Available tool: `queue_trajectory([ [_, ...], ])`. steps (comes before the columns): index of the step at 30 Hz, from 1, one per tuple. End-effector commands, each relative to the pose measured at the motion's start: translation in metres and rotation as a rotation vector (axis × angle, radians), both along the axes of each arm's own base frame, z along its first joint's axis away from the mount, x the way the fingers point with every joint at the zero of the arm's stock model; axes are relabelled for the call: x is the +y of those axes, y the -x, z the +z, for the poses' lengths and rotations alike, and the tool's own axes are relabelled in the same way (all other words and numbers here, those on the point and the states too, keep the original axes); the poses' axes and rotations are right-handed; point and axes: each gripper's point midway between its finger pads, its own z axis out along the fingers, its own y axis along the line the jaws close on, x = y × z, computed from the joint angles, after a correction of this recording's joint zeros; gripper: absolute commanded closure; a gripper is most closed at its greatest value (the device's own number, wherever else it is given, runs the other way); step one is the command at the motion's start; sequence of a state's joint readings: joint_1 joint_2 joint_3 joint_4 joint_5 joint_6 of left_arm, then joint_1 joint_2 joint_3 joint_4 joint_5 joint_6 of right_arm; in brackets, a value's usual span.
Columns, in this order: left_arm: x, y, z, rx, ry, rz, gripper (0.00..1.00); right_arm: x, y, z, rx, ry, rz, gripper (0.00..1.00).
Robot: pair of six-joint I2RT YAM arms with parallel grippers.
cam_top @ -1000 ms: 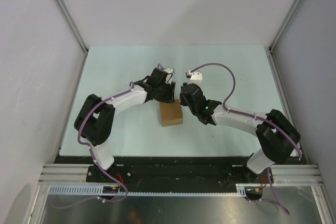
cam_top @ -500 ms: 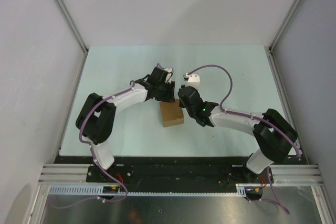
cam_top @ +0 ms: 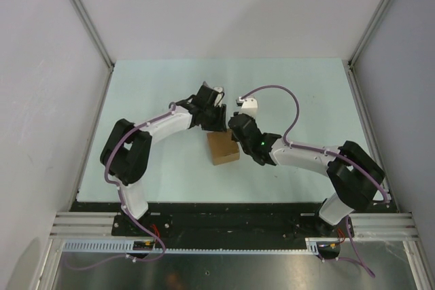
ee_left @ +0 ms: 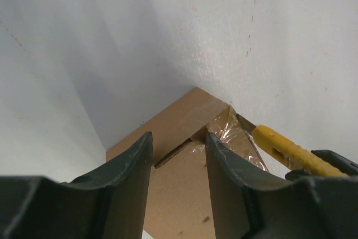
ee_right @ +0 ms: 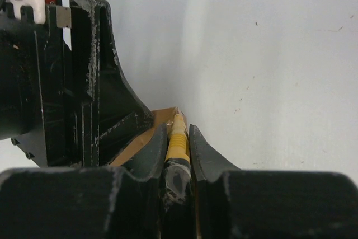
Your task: Unpack the express box
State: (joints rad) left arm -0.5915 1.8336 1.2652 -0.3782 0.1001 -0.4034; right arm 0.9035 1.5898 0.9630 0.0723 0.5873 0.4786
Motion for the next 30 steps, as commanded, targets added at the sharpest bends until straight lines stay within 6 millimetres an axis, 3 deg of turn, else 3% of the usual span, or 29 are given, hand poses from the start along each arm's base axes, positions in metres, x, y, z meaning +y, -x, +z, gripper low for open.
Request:
queue_trajectory([
  [1,0.032,0.039,-0.068,0.228,-0.165,0.063,0.55,-0.002,0.016,-0.006,0.037,0.019,0.007,1.00],
  [30,0.042,0.033,-0.071,0.203,-0.213,0.051,0.59,-0.022,0.063,-0.005,0.108,0.107,0.077,1.00],
])
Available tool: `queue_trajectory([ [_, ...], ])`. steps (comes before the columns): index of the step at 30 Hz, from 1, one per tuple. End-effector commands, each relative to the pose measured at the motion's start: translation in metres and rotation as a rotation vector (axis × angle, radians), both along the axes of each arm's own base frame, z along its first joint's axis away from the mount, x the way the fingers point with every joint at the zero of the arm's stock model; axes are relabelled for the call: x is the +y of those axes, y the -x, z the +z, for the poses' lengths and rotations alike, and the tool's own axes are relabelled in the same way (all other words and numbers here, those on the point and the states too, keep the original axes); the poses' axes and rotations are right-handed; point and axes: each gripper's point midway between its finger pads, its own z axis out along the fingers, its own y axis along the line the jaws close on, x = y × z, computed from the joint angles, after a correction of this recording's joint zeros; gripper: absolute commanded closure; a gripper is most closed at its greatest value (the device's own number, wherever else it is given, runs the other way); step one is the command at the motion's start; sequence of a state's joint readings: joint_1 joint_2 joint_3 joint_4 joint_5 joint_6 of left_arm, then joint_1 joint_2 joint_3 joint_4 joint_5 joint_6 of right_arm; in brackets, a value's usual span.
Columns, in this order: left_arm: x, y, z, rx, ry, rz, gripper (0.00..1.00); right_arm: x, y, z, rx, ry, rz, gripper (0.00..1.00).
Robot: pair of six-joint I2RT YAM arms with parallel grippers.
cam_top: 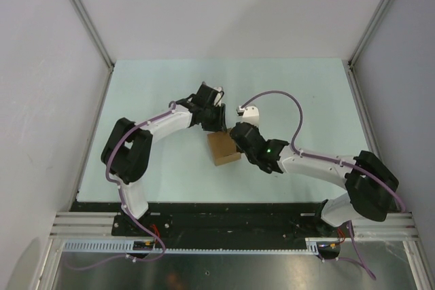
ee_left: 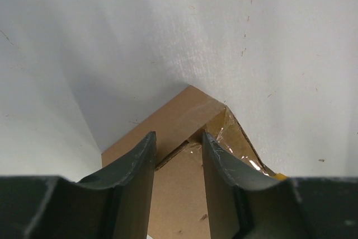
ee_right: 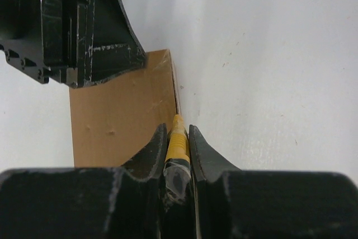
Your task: Unpack the express box
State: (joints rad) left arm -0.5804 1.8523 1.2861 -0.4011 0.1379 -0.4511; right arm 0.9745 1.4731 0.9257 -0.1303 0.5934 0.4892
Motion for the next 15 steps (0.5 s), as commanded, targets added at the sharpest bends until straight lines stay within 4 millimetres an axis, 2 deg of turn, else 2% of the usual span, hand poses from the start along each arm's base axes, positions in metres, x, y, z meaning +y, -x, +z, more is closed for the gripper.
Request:
queue_trajectory([
  [1,0.045,0.032,-0.070,0.153,-0.247,0.011,0.59,-0.009,0.019,-0.002,0.038,0.010,0.019,1.00],
  [7,0.045,0.031,-0.070,0.152,-0.247,0.010,0.60,-0.016,0.029,-0.011,0.069,0.023,0.029,1.00],
  [15,0.046,0.030,-0.071,0.152,-0.249,0.016,0.60,-0.015,0.038,-0.006,0.070,0.007,0.042,1.00],
])
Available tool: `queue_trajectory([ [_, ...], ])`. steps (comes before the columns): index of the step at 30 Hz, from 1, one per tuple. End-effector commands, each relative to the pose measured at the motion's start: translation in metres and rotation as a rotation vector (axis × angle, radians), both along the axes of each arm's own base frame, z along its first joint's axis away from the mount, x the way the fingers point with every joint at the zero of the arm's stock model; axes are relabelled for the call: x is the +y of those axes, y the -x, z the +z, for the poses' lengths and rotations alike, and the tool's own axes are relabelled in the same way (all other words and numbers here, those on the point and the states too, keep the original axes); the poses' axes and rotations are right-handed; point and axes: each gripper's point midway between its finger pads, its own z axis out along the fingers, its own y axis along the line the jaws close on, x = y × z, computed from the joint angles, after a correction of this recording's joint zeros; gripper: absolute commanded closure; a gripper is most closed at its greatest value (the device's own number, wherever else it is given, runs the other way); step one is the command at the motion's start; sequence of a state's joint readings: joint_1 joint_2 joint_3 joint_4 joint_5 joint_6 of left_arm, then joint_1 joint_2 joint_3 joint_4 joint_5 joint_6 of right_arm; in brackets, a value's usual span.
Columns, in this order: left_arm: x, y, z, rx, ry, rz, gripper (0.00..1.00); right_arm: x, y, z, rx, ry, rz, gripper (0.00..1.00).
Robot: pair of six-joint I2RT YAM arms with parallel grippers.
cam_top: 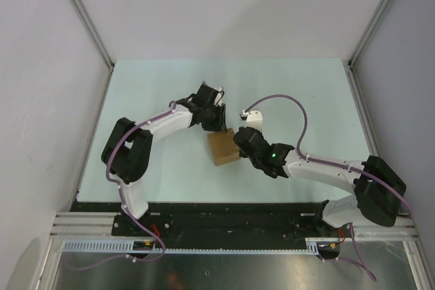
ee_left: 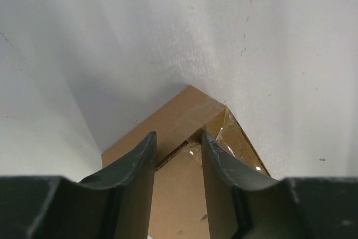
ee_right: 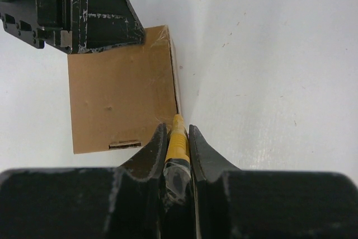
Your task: Unpack the express box
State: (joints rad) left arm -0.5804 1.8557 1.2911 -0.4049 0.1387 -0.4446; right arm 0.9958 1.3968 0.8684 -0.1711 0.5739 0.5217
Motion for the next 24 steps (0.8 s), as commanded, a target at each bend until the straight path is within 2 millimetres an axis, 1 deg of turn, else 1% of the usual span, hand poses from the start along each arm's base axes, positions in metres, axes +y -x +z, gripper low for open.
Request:
queue_trajectory([
  [1,0.046,0.030,-0.070,0.150,-0.244,0.025,0.60,-0.006,0.019,-0.003,0.039,0.022,0.026,1.00],
  [7,0.048,0.030,-0.070,0.153,-0.246,0.031,0.60,-0.010,0.028,0.003,0.045,0.016,0.025,1.00],
  [10,0.048,0.030,-0.071,0.156,-0.245,0.032,0.60,-0.014,0.030,0.002,0.051,0.019,0.020,1.00],
  [16,0.047,0.031,-0.073,0.165,-0.240,0.034,0.60,-0.015,0.033,-0.010,0.070,0.028,0.020,1.00],
  [21,0.046,0.030,-0.071,0.162,-0.235,0.031,0.60,-0.010,0.032,-0.022,0.082,0.051,0.037,1.00],
  [24,0.045,0.030,-0.069,0.162,-0.227,0.029,0.60,-0.006,0.030,-0.021,0.070,0.044,0.041,1.00],
])
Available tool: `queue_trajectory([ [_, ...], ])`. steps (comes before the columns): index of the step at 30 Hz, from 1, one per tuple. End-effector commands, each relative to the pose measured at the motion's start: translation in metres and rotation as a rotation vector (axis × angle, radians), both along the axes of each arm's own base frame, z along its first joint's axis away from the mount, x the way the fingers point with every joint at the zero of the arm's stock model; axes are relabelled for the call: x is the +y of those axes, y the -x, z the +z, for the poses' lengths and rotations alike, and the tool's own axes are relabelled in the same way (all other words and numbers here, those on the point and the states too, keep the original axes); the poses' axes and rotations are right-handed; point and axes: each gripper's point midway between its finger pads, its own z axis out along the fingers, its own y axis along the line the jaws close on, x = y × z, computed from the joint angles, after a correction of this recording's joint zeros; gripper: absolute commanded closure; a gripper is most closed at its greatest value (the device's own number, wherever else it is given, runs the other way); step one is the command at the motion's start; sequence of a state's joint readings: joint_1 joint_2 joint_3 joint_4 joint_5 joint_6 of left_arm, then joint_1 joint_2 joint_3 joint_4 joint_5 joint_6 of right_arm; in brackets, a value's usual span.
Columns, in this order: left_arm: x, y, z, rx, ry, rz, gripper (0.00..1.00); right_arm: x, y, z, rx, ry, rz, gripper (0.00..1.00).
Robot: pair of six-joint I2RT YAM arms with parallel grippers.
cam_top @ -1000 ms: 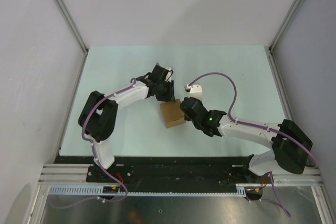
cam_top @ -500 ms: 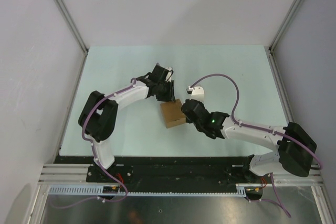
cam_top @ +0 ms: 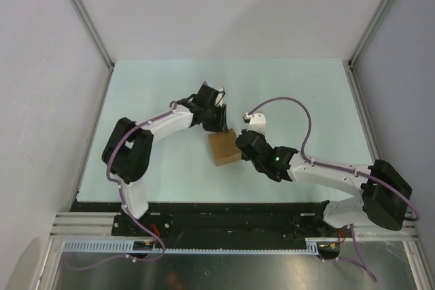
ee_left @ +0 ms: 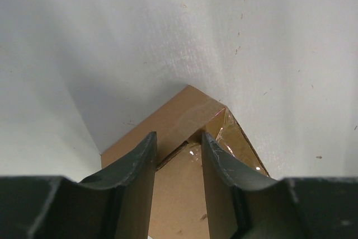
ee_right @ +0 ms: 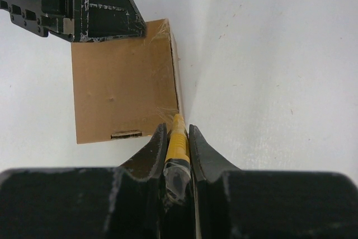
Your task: Unpack the express box
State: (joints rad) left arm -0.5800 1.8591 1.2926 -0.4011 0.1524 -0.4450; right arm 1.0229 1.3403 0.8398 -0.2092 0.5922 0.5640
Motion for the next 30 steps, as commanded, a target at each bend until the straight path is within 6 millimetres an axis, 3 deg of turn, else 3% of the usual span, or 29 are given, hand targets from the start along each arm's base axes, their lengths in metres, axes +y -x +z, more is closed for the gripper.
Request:
queue_trajectory([
  [1,0.046,0.030,-0.067,0.154,-0.231,0.030,0.60,0.000,0.015,-0.021,0.055,0.058,0.054,1.00],
  [9,0.038,0.022,-0.045,0.103,-0.192,0.014,0.54,0.004,-0.008,0.041,-0.097,-0.041,0.013,1.00],
  [14,0.031,0.005,-0.024,0.047,-0.158,0.019,0.44,0.003,-0.014,0.072,-0.146,-0.109,0.032,1.00],
  [22,0.012,-0.028,0.022,-0.054,-0.070,0.013,0.34,-0.012,-0.019,0.074,-0.147,-0.085,0.008,1.00],
  [30,0.027,-0.040,0.054,-0.097,-0.006,0.045,0.20,-0.033,-0.035,0.056,-0.096,-0.033,-0.045,1.00],
])
